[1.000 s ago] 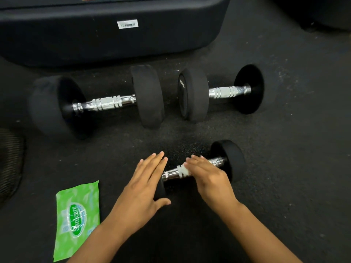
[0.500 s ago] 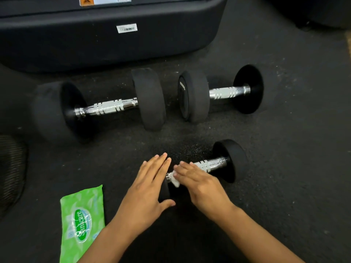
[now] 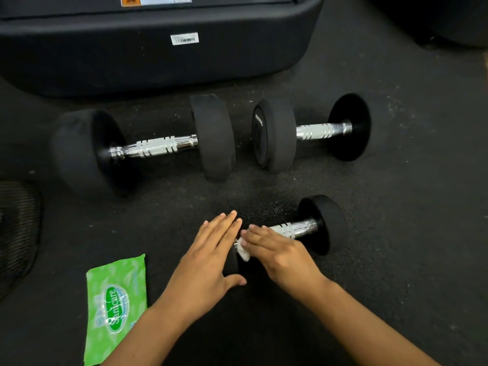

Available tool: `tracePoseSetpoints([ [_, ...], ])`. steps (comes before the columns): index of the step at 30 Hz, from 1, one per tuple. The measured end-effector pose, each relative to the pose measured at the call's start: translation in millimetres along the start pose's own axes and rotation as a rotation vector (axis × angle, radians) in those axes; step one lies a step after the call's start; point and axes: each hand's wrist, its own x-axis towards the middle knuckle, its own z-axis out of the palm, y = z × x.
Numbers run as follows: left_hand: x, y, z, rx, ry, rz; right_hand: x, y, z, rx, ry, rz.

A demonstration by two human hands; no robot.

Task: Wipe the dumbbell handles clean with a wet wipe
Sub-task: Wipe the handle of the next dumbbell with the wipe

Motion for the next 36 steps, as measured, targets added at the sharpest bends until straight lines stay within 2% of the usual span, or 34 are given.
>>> tracePoseSetpoints([
  [4, 0.5, 0.2, 0.8, 0.007, 0.014, 0.002, 20.9, -10.0, 1.6, 0.022, -0.051, 0.160],
  [8, -1.5, 2.2, 0.7, 0.002, 0.001, -0.018, 8.7, -8.8, -8.0, 0.055, -0.103, 0.102],
  [12, -0.6, 4.6, -0.4, 0.011, 0.002, -0.016, 31.3, -10.3, -11.8, 0.078, -0.195, 0.274],
  [16, -1.0, 5.7, -2.9, 0.013, -0.032, -0.033, 34.8, -7.8, -15.5, 0.095, -0.318, 0.275],
  [19, -1.2, 5.8, -1.5, 0.015, -0.035, -0.041, 48.3, -1.2, -25.6, 0.007, -0.345, 0.346],
  [21, 0.1, 5.6, -3.4, 0.003, -0.020, -0.030, 54.5, -5.7, -21.3, -0.044, -0.360, 0.306],
  [24, 1.1, 4.8, -6.4, 0.004, -0.023, -0.026, 35.5, -13.6, -21.4, 0.031, -0.343, 0.153],
  [26, 0.9, 7.3, -7.5, -0.014, -0.020, -0.019, 20.6, -1.7, -24.7, 0.049, -0.275, 0.093],
  [30, 1.8, 5.5, -4.9, 0.010, -0.020, -0.010, 26.1, -1.0, -17.3, 0.014, -0.208, 0.132],
  [33, 1.5, 3.2, -5.2, -0.035, -0.052, -0.063, 9.8, -11.8, -4.5, 0.014, -0.201, 0.049],
  [36, -0.9, 7.3, -6.1, -0.008, -0.031, -0.022, -2.5, 9.9, -17.3, 0.028, -0.145, -0.038],
])
